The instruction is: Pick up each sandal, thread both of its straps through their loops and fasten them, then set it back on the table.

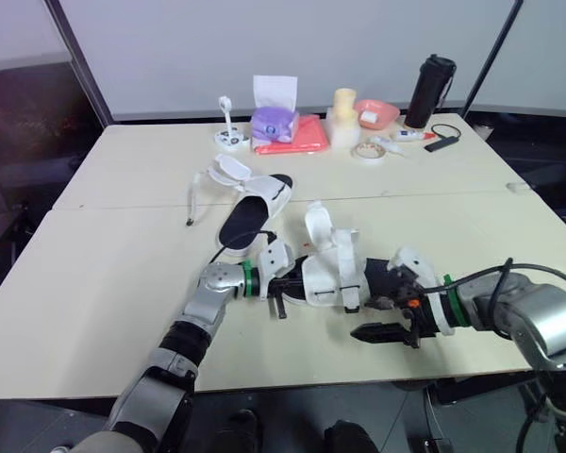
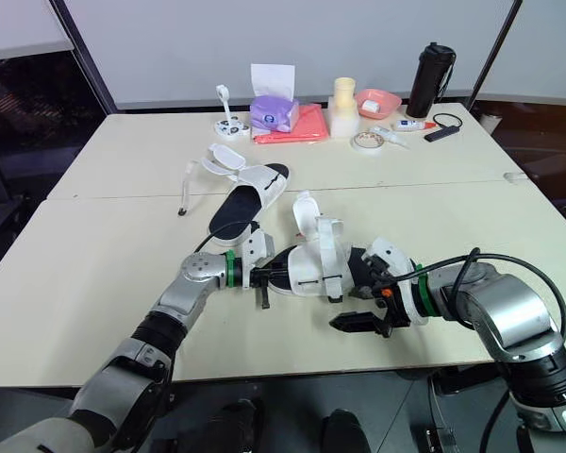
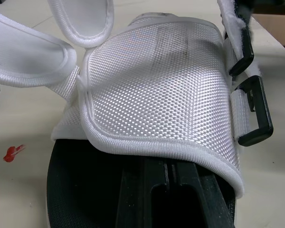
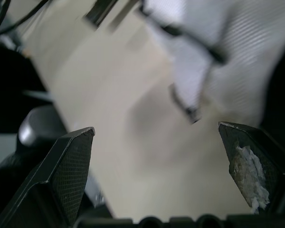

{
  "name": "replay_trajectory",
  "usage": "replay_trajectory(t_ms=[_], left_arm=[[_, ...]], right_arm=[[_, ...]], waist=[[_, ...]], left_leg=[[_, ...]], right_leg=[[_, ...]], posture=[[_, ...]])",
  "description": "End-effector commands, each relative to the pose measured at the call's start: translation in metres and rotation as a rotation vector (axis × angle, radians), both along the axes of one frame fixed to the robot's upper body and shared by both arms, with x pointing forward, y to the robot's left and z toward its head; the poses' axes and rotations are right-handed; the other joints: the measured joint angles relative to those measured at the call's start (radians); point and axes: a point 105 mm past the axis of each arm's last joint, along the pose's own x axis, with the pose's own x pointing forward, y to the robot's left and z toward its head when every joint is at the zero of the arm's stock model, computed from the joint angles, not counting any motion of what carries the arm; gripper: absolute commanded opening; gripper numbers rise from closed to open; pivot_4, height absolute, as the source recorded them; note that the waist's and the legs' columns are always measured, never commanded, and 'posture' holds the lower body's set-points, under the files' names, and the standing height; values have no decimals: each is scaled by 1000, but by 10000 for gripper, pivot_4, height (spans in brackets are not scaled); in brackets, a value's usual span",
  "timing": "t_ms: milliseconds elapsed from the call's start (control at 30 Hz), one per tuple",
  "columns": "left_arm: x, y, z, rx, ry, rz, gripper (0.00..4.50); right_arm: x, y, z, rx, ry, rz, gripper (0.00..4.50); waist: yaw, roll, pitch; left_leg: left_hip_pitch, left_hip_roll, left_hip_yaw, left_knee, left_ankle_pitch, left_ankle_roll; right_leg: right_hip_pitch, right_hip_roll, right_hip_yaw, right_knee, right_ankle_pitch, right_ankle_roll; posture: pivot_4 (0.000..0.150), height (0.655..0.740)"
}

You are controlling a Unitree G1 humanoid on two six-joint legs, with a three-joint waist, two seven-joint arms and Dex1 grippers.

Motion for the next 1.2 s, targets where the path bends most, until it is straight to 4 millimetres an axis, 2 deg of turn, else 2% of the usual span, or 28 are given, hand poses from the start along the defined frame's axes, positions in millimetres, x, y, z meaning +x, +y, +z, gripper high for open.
replay_trajectory(t_ms=[33,233,433,533,733,767,1000,1200], left_arm=[[-5,-1,-13,45,32,-21,0],[-5,-1,-13,46,32,-18,0],[-4,-1,-12,42,31,-12,0],[-4,0,-13,41,31,-8,0],[-5,0,-12,38,33,-5,0],[-5,0,-12,38,33,-5,0],[-4,-1,-11,34,31,-5,0],[-4,0,-11,35,32,-2,0]], right_arm=[[8,7,9,77,-38,-36,44903],[11,22,13,157,-22,-30,44903],[20,27,13,188,-18,-42,44903],[21,28,13,191,-9,-37,36617],[17,28,6,174,17,-27,6813],[15,27,4,169,24,-24,708],[-13,22,-29,76,135,57,285],[-37,18,-38,21,151,149,285]], waist=[[-1,0,0],[-3,0,0],[-4,0,0],[-5,0,0],[-5,0,0],[-4,0,0],[-3,0,0],[-2,0,0]], left_leg=[[0,0,0,0,0,0],[1,0,0,0,0,0],[1,0,0,0,0,0],[1,0,0,0,0,0],[1,0,0,0,0,0],[1,0,0,0,0,0],[1,0,0,0,0,0],[1,0,0,0,0,0]], right_leg=[[0,0,0,0,0,0],[0,1,0,0,0,0],[0,1,0,0,0,0],[0,1,0,0,0,-1],[0,1,0,0,0,-1],[0,1,0,0,0,-1],[0,1,0,0,0,-1],[1,1,-1,0,0,0]], posture=[[1500,7400],[1500,7400],[1500,7400],[1500,7400],[1500,7400],[1500,7400],[1500,7400],[1500,7400]])
